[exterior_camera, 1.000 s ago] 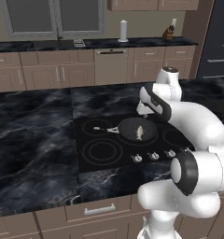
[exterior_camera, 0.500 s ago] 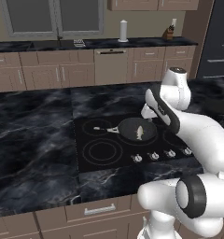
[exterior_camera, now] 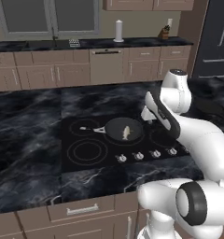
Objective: Place both pans onto different burners. Then place the squash and the fish on different pans.
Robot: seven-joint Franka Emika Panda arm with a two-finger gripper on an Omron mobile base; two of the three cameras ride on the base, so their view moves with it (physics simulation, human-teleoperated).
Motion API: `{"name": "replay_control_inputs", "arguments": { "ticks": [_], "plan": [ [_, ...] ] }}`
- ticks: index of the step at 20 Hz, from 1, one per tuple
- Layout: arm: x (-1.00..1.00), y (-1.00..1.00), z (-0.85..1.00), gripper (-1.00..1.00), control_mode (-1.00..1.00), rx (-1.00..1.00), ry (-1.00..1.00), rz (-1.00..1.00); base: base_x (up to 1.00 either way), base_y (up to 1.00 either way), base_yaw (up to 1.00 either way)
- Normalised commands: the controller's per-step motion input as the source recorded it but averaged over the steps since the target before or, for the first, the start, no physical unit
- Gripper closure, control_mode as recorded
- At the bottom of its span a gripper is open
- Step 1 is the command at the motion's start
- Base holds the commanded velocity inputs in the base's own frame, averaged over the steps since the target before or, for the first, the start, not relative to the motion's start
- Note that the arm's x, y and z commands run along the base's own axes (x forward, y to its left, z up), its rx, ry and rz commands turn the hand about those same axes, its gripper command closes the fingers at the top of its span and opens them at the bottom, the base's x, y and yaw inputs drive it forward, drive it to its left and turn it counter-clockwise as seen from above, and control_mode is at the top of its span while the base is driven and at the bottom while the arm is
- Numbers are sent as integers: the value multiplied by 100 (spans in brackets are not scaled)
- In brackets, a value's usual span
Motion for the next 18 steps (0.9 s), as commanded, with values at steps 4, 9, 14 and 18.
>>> {"name": "replay_control_inputs", "arguments": {
  "ticks": [4,9,14,18],
  "plan": [
    [0,0,0,-100,100,0,0,0,-15,-92,0],
    [0,0,0,-100,100,0,0,0,-7,-87,0],
    [0,0,0,-100,100,0,0,0,0,-74,0],
    [0,0,0,-100,100,0,0,0,0,-43,0]
  ]
}}
